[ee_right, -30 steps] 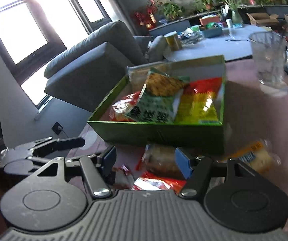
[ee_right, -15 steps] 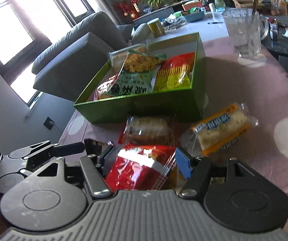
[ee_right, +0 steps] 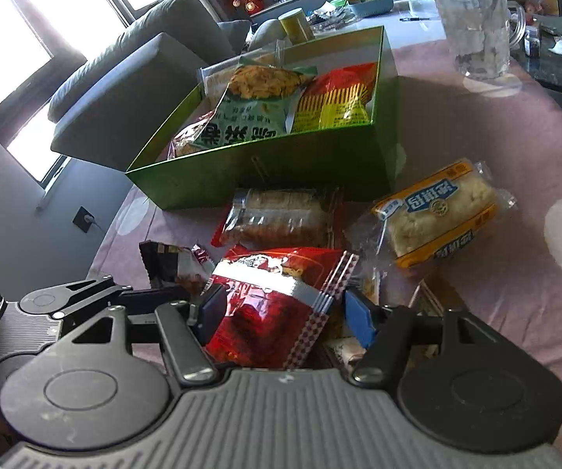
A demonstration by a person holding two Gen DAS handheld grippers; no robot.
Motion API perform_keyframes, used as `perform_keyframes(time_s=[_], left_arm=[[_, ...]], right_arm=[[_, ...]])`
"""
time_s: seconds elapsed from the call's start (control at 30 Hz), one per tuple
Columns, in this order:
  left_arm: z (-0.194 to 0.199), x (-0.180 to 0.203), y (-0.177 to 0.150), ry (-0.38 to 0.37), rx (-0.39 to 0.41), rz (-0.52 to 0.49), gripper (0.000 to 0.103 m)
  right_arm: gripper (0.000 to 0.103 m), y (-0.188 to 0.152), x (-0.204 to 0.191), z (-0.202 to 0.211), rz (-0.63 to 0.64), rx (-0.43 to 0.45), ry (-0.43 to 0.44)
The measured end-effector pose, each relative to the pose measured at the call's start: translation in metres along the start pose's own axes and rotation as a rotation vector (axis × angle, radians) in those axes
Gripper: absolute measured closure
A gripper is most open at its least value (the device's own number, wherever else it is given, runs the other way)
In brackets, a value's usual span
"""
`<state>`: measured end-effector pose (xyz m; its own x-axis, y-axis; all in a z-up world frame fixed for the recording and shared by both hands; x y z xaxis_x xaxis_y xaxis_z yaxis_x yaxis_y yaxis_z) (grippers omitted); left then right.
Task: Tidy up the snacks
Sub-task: 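Move the right tool onto the red-and-white wafer bag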
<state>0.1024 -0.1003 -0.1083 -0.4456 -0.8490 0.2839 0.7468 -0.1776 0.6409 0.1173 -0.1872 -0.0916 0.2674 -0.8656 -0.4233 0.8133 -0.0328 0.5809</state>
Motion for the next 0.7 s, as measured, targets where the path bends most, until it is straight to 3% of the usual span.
perform_keyframes(time_s=[0.37, 0.7], left_arm=[[-0.003, 0.004, -0.006, -0.037, -0.024, 0.016, 0.015], [0.021, 0.021, 0.008, -0.052, 0.061, -0.016, 0.02]], right_arm=[[0.048, 0.0, -0.011, -0.005, 0.072, 0.011, -0.015], [0.048, 0.005, -0.019, 0.009, 0.067, 0.044, 0.007]])
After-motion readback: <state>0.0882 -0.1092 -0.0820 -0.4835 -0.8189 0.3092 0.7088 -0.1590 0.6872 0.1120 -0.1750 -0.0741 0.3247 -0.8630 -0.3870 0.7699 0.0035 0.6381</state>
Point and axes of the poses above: each gripper's, at about its wrist camera, not at the fingertips, and z roughly against the way its jaws point, x to its right, y to its top, the point moved 7 cm from there along -z, roughly the way its jaws point, and after that the axes turned 4 degrees about z, right-handed, at the moved point
